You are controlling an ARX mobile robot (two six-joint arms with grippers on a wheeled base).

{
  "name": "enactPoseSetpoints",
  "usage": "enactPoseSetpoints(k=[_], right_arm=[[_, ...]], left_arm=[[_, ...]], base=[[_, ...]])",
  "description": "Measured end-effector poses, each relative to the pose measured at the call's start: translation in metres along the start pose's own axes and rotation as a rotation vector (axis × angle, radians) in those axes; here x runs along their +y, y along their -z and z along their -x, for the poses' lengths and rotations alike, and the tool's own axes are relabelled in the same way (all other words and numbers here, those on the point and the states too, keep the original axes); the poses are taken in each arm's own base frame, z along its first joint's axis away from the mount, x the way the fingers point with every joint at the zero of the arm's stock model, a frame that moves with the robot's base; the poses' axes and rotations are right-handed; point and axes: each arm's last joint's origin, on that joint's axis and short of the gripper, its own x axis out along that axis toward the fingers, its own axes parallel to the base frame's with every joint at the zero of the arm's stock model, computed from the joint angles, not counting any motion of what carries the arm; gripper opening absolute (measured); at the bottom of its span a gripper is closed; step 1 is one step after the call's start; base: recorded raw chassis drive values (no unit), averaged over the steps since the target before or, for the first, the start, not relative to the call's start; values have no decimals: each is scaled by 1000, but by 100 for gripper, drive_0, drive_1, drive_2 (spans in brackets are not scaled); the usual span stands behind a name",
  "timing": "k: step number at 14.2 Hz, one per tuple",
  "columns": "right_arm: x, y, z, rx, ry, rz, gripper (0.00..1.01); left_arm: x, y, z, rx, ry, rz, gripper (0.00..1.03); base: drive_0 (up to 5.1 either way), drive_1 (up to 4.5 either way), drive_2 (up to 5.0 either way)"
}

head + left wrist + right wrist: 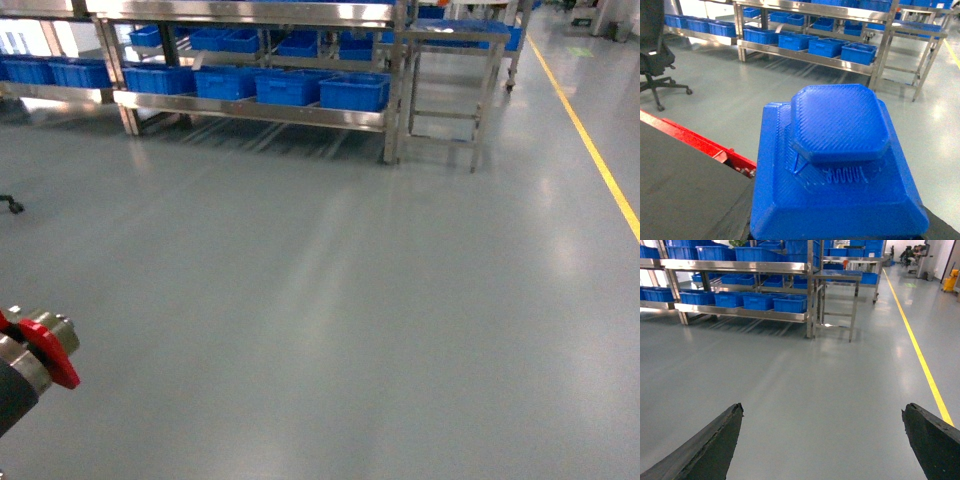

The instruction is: Pick blue part to blue bin on bottom shelf

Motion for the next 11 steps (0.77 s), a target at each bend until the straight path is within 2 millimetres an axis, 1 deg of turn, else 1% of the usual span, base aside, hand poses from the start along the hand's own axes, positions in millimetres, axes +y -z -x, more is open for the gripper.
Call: enactPoseSetpoints(k=[11], right_arm=[[0, 0, 0, 0, 0, 0, 98]], left_arm=[[0, 0, 0, 0, 0, 0, 43]], base=[[-163, -163, -163]])
